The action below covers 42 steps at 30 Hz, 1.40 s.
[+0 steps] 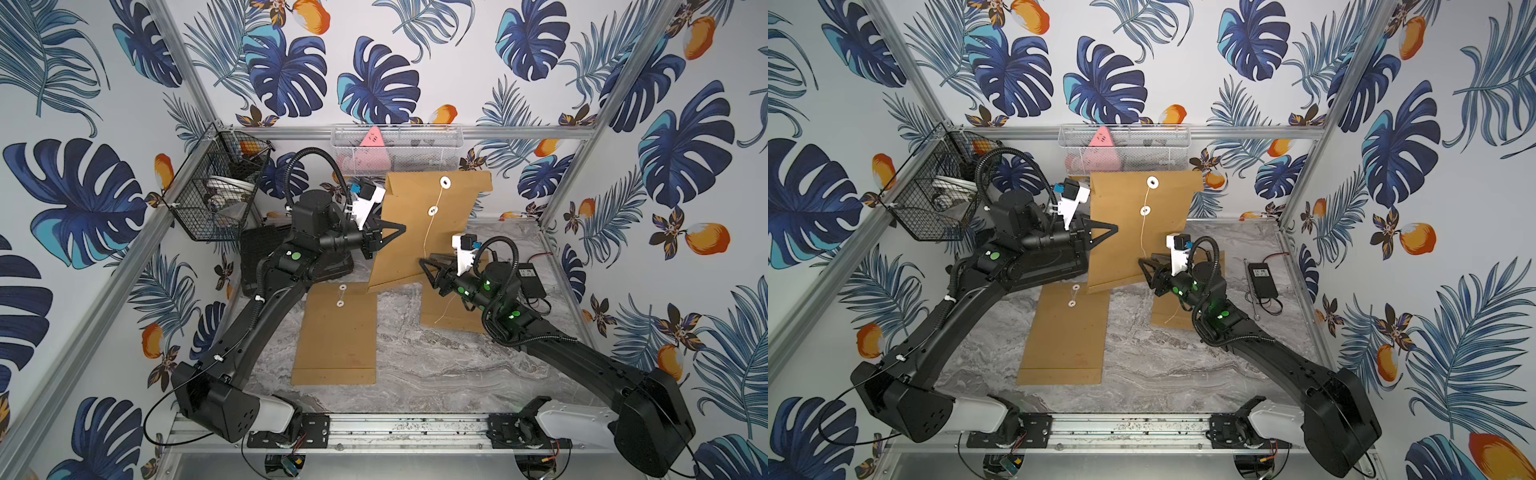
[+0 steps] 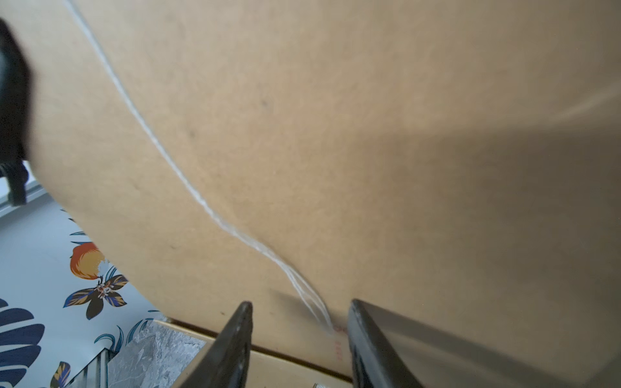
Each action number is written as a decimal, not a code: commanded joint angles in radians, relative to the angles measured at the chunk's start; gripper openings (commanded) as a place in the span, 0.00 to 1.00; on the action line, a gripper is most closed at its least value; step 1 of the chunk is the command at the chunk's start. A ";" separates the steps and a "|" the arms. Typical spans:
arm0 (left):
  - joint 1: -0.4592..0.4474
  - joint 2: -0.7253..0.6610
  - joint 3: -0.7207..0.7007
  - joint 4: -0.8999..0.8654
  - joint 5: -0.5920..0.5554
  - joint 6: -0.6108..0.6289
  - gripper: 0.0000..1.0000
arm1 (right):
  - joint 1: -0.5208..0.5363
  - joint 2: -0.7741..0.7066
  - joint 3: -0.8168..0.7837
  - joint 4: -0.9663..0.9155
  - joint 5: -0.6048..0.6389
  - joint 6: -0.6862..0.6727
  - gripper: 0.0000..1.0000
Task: Close the mouth of the file bag
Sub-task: Close the file bag.
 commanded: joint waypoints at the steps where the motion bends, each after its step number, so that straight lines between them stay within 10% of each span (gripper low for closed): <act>1: -0.022 -0.008 0.031 -0.032 -0.006 0.051 0.00 | 0.007 0.020 -0.014 0.118 0.050 -0.037 0.44; 21: -0.044 0.003 0.092 -0.083 -0.061 0.080 0.00 | 0.092 -0.029 -0.141 0.310 0.275 -0.180 0.42; 42: -0.058 0.008 0.086 -0.082 -0.004 0.103 0.00 | 0.096 -0.028 -0.139 0.418 0.201 -0.205 0.52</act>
